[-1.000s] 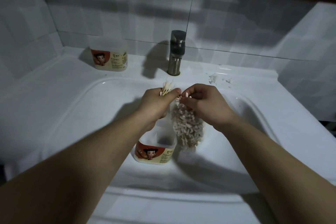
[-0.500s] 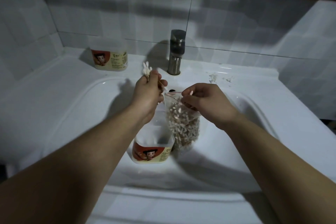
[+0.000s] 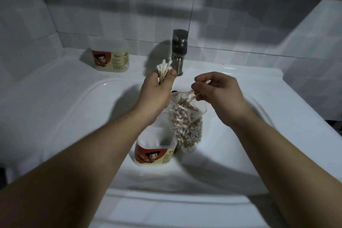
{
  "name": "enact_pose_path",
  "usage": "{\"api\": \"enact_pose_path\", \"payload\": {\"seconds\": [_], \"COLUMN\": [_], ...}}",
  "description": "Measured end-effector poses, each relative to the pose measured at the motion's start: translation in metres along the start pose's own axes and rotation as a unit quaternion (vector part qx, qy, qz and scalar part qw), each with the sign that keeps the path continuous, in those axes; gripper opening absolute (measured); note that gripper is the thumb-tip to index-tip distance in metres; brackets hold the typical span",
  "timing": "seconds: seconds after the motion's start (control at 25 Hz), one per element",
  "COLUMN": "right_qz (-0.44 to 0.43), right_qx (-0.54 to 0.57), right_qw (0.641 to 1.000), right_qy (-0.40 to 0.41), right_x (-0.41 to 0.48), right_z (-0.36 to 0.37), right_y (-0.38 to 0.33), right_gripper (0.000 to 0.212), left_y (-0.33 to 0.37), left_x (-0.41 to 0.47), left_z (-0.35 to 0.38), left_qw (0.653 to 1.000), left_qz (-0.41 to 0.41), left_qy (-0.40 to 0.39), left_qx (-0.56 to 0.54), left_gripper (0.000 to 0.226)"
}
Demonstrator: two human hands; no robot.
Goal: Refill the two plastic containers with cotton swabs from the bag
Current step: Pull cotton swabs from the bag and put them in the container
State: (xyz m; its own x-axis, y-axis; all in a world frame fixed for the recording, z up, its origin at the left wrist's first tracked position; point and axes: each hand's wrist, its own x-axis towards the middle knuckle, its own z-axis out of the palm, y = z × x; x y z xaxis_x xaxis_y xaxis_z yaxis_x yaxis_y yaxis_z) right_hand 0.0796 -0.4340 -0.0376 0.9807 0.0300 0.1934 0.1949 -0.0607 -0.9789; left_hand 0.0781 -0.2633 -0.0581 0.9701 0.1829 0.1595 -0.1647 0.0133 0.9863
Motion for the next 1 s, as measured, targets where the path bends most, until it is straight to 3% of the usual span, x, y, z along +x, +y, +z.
{"api": "enact_pose_path", "payload": {"seconds": [0.12, 0.2, 0.4, 0.64, 0.8, 1.0], "right_qz": [-0.001, -0.005, -0.003, 0.009, 0.011, -0.001], "right_qx": [0.038, 0.05, 0.063, 0.032, 0.02, 0.039], "right_qw": [0.999, 0.998, 0.997, 0.999, 0.999, 0.999], "right_qy": [-0.016, -0.032, -0.054, -0.038, -0.029, 0.001], "right_x": [-0.001, -0.001, -0.004, -0.004, -0.001, 0.003], "right_z": [-0.001, -0.001, 0.002, 0.002, 0.001, 0.0], "right_y": [-0.001, -0.001, 0.0, 0.001, 0.005, 0.008], "right_gripper": [0.014, 0.014, 0.013, 0.02, 0.03, 0.014], "left_y": [0.001, 0.003, -0.003, -0.005, -0.007, -0.005], "left_x": [-0.004, -0.007, -0.01, -0.011, -0.009, -0.008], "left_z": [0.001, 0.002, 0.002, 0.005, 0.004, 0.003], "left_qw": [0.995, 0.989, 0.975, 0.973, 0.973, 0.976], "left_qz": [0.029, 0.026, 0.017, -0.002, -0.017, -0.028], "left_qy": [-0.012, -0.06, -0.171, -0.206, -0.212, -0.199], "left_qx": [0.094, 0.135, 0.144, 0.1, 0.087, 0.089], "left_gripper": [0.03, 0.031, 0.028, 0.009, 0.014, 0.01]}}
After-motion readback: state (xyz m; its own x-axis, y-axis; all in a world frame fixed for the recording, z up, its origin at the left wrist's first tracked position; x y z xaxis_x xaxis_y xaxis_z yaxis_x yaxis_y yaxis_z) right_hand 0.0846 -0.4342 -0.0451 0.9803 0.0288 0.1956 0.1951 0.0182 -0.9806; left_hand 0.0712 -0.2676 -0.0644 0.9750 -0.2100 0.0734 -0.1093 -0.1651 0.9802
